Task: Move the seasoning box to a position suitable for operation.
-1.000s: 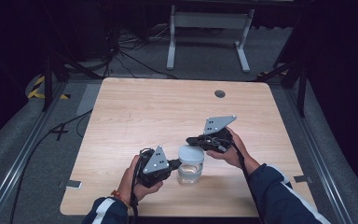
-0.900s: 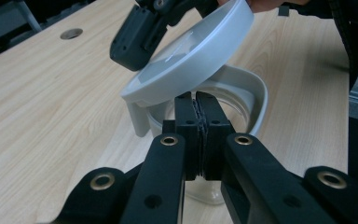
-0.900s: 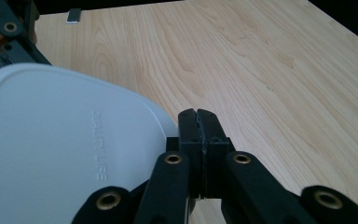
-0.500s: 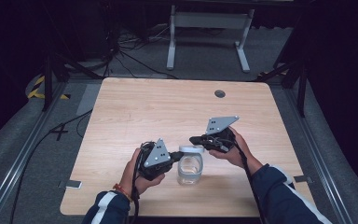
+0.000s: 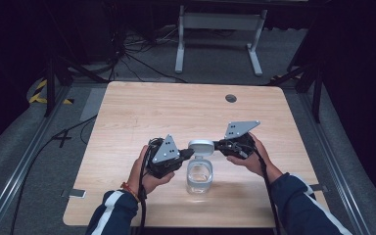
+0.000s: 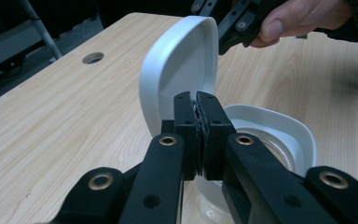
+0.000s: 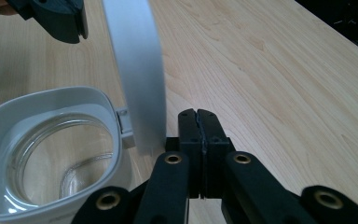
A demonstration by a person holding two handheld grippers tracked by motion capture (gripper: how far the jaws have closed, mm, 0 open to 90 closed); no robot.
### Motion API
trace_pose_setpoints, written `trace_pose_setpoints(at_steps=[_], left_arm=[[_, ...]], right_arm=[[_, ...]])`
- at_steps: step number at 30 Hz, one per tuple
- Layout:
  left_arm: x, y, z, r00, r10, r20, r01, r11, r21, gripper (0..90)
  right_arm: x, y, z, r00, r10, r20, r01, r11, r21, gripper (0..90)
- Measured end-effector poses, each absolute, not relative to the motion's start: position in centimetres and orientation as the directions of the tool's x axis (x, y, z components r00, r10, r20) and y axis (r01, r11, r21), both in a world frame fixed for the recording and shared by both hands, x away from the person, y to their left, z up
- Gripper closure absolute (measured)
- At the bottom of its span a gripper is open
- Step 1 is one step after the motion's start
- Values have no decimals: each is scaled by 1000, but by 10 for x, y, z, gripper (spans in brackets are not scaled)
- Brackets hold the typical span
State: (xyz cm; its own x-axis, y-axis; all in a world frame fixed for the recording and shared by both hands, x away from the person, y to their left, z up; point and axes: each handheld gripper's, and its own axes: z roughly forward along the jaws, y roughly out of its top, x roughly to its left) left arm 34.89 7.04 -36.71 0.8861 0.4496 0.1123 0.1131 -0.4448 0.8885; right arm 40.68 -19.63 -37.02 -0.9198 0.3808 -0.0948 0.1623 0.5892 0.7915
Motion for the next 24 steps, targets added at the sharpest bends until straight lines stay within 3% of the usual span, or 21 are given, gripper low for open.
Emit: trace_pose_setpoints(at_steps=[9,24], left_arm=[[359,75,-368,881,467,78,146,-424,894,876],[340,105,-369,842,519,147,144,-478,866,779]], right_arm=[[406,-200,-370,-919,382,-100,160,592,790,896],[402,-207,-365,-914,389,-114,156,597,787,894]])
